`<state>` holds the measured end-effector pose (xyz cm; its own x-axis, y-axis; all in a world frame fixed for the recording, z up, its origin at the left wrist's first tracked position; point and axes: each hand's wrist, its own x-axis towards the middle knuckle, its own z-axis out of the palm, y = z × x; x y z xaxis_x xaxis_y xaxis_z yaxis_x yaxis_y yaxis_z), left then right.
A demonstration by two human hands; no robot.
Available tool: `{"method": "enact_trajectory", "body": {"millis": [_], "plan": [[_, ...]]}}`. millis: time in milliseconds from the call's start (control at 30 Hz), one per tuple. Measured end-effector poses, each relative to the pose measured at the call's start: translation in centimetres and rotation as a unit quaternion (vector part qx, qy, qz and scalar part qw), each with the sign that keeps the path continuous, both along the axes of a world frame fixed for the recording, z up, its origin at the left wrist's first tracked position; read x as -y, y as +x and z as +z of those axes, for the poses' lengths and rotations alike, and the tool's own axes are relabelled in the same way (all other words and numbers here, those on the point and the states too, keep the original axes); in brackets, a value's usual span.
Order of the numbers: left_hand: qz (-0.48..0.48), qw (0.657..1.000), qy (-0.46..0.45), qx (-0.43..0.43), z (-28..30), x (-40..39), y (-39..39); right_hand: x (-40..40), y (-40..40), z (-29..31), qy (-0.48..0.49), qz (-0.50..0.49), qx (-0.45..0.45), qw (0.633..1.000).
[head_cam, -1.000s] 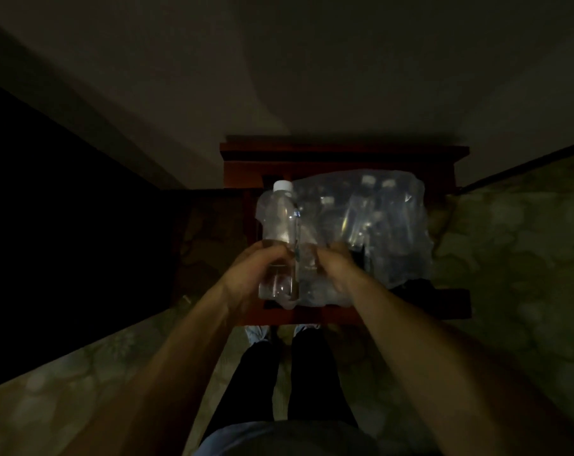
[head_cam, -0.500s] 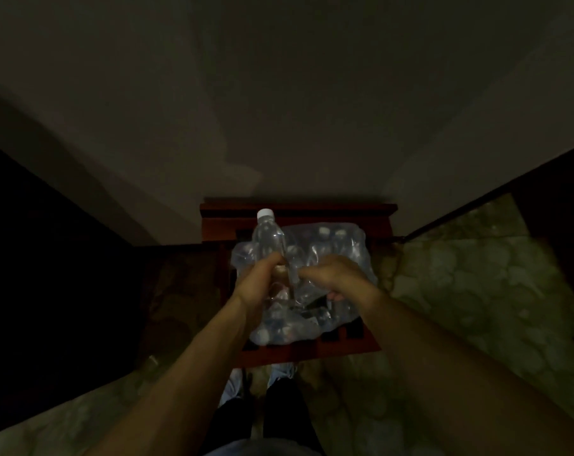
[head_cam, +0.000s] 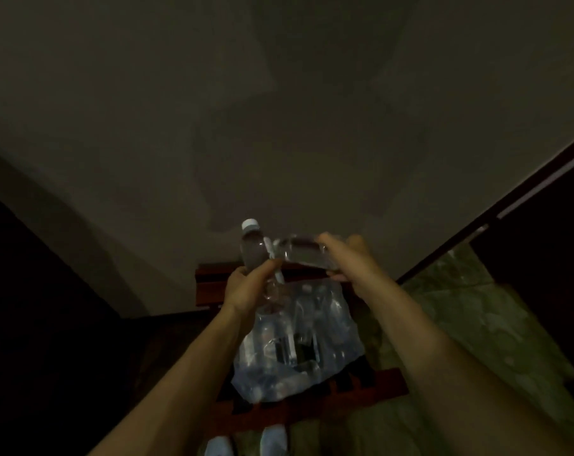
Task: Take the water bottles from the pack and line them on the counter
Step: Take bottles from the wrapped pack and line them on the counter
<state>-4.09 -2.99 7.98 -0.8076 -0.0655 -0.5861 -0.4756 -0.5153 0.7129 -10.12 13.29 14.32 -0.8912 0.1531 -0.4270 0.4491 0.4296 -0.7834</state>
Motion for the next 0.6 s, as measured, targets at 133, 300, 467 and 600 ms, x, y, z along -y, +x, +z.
{"method": "enact_trajectory", "body": {"millis": [133,300,467,600], "plan": [[0.04,0.998,0.016,-0.04,2.8,0.4,-0.4,0.4,0.0,1.8,-0.253,-0.037,0.012,0.967],[0.083,0.989,-0.001,-0.12,7.2,2.1,-0.4,1.1,2.0,2.8,-0.465,0.063,0.004,0.883],[0.094,0.973,0.008,-0.212,12.4,3.8,1.4,2.9,3.1,5.2,-0.493,0.191,-0.034,0.848],[0.12,0.958,-0.055,-0.256,14.9,5.2,4.2,6.0,4.0,7.8,-0.391,0.285,-0.093,0.87]]}}
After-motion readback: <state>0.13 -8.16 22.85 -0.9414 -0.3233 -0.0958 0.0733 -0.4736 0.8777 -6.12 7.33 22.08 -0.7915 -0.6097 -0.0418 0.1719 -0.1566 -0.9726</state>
